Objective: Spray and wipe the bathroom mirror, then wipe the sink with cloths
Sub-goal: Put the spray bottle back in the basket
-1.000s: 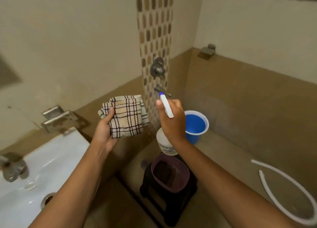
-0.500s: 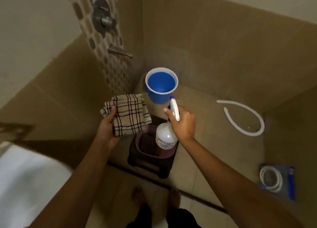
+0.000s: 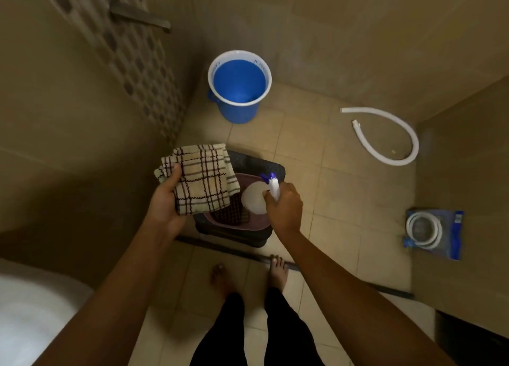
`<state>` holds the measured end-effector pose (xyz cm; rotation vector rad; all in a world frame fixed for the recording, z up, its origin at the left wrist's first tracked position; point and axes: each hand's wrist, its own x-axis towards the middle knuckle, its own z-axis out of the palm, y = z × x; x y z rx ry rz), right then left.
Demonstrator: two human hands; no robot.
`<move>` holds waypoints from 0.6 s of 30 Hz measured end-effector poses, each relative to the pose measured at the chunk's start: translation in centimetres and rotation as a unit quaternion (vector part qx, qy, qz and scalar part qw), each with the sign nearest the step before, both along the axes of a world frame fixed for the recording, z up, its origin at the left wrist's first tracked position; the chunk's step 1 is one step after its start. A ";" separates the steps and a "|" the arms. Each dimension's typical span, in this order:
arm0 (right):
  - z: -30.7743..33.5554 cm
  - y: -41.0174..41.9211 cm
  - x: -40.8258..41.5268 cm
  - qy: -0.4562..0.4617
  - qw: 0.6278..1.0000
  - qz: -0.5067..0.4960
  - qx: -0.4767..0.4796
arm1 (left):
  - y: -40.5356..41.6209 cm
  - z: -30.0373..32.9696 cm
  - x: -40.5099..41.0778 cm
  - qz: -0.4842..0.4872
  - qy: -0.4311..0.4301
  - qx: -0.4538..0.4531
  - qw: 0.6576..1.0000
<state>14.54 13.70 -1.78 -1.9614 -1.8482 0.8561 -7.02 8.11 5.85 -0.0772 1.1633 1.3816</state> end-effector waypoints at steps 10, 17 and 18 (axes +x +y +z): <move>-3.8 0.3 -1.6 -0.024 0.995 -0.025 -0.090 | 0.5 -3.4 -0.6 0.003 -0.010 -0.029 1.000; -5.4 1.0 -2.4 -0.021 0.985 -0.096 -0.139 | 0.7 -4.7 -1.0 -0.008 -0.017 -0.037 0.999; -5.5 1.3 -2.3 -0.023 0.985 -0.097 -0.141 | 0.7 -4.8 -1.0 -0.011 -0.015 -0.038 0.999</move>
